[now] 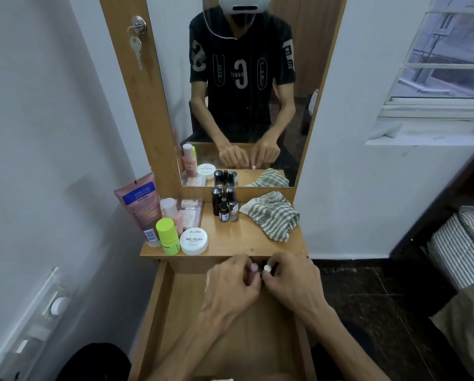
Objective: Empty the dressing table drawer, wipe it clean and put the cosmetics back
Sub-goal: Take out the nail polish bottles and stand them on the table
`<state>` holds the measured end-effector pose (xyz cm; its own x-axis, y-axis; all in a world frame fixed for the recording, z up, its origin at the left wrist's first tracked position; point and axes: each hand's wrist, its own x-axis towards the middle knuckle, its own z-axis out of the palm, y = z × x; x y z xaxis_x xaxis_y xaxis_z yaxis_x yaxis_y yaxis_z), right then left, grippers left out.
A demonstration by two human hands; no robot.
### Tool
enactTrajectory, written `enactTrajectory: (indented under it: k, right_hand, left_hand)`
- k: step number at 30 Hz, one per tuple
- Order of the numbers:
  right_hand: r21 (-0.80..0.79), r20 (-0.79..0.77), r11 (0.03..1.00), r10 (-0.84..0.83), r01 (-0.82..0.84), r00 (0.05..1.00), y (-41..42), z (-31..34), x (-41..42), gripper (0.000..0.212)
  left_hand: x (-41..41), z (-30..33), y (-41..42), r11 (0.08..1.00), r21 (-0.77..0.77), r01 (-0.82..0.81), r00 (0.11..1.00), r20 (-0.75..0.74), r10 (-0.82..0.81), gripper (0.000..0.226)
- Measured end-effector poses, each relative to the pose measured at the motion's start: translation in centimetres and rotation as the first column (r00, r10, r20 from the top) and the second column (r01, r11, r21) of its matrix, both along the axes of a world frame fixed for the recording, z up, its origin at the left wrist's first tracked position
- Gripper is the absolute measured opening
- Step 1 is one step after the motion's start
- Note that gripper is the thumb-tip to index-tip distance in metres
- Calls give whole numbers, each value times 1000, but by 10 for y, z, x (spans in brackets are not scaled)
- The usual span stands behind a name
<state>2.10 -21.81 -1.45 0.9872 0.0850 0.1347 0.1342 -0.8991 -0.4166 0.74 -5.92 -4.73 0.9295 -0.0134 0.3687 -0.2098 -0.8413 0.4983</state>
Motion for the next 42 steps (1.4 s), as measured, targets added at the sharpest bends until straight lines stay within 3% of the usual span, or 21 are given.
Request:
enactTrajectory:
  k: [6, 12, 22, 39, 42]
  right_hand:
    - [124, 93, 991, 43, -54, 995, 17, 52, 20, 15]
    - [163, 107, 983, 64, -81, 992, 45, 75, 64, 11]
    - [153, 127, 981, 103, -122, 987, 77, 68, 91, 14]
    - [167, 168, 979, 86, -115, 982, 63, 55, 81, 29]
    - [177, 167, 978, 85, -115, 982, 48, 54, 72, 23]
  left_hand:
    - [19, 56, 36, 997, -64, -33, 991, 127, 41, 11]
    - [64, 94, 67, 991, -21, -131, 989, 62, 132, 7]
    - [101, 93, 72, 967, 186, -175, 981, -52, 188, 17]
    - [103, 83, 63, 957, 186, -224, 972, -28, 233, 16]
    - [94, 87, 58, 958, 194, -214, 976, 10, 216, 17]
